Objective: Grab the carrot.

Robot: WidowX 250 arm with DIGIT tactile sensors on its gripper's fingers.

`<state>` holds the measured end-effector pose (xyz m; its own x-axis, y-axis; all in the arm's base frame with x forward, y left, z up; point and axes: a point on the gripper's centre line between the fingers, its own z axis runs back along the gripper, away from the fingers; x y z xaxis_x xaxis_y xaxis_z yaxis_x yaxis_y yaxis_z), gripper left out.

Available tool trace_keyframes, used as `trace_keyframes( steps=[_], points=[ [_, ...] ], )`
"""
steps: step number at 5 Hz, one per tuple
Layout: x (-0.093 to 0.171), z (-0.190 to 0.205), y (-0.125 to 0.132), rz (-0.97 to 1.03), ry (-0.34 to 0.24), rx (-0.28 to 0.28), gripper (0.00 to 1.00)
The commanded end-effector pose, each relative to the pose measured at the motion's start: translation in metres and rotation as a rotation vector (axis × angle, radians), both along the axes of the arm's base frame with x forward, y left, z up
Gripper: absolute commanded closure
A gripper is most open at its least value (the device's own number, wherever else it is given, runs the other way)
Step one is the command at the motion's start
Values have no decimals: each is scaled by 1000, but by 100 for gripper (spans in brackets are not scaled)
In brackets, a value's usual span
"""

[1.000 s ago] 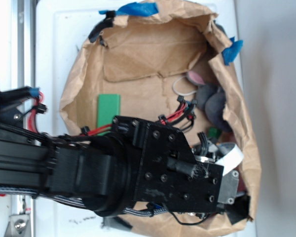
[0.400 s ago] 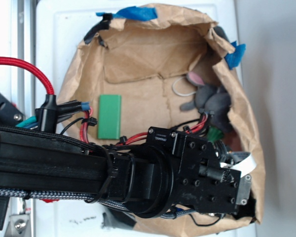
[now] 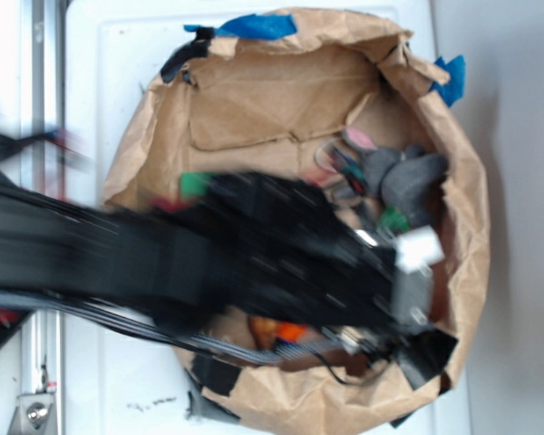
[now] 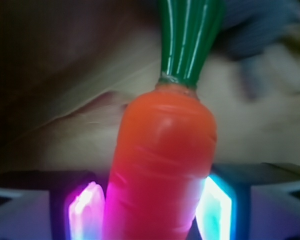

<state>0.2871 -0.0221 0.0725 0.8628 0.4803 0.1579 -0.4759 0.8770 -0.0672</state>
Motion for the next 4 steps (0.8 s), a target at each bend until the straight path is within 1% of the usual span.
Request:
trace_keyframes(
  steps=[1, 2, 3, 4],
  points=[
    [-14, 84, 56, -221, 8, 55, 100],
    [-14, 106, 62, -227, 71, 53, 100],
    [-23, 112, 62, -152, 87, 142, 100],
    [-24, 107, 58, -139, 81, 178, 100]
  ],
)
